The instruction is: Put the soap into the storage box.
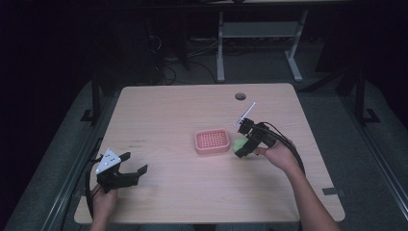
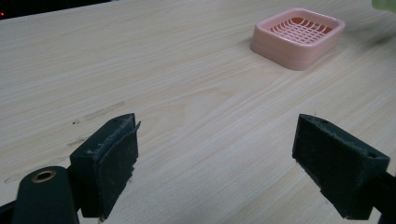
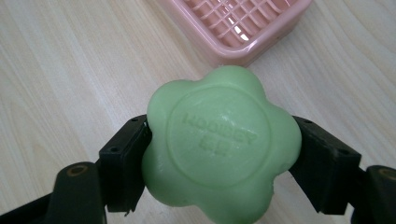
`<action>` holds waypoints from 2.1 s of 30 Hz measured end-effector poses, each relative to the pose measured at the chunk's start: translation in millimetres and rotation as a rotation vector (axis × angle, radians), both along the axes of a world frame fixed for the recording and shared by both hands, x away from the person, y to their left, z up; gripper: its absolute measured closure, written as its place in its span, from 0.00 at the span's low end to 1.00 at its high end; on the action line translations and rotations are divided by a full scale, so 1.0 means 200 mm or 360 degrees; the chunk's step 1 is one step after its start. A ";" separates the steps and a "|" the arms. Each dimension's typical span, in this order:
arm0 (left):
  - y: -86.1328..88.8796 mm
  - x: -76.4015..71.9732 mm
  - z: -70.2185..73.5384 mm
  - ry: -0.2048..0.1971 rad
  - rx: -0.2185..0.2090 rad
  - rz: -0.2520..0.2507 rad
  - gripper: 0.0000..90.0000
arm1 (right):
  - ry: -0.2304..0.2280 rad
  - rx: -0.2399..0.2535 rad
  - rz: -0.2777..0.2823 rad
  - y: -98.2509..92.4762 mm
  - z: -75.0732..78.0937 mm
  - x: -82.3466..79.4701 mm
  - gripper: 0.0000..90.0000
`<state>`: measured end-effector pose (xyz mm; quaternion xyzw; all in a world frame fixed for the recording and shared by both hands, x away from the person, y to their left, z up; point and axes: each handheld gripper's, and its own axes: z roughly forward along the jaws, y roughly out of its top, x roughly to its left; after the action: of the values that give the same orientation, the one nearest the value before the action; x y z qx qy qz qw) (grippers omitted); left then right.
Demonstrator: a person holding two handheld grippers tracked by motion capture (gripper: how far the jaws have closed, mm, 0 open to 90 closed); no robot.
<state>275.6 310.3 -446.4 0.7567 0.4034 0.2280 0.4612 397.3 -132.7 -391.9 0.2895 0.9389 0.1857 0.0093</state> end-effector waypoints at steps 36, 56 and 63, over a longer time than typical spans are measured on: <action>0.00 0.00 0.00 -0.0006 -0.0003 -0.0009 0.16 | -0.0018 -0.0075 0.0087 0.28 0.07 0.16 0.29; 0.00 0.00 0.00 -0.0014 -0.0033 -0.0004 0.16 | -0.0003 -0.0100 0.0113 0.43 0.07 0.25 0.29; 0.00 0.00 0.00 -0.0009 -0.0031 0.0000 0.16 | 0.0008 -0.0109 0.0102 0.46 0.04 0.28 0.29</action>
<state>276.5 311.2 -445.8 0.7515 0.4042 0.2262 0.4698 453.4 -40.4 -383.0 0.2592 0.9536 0.1531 0.0109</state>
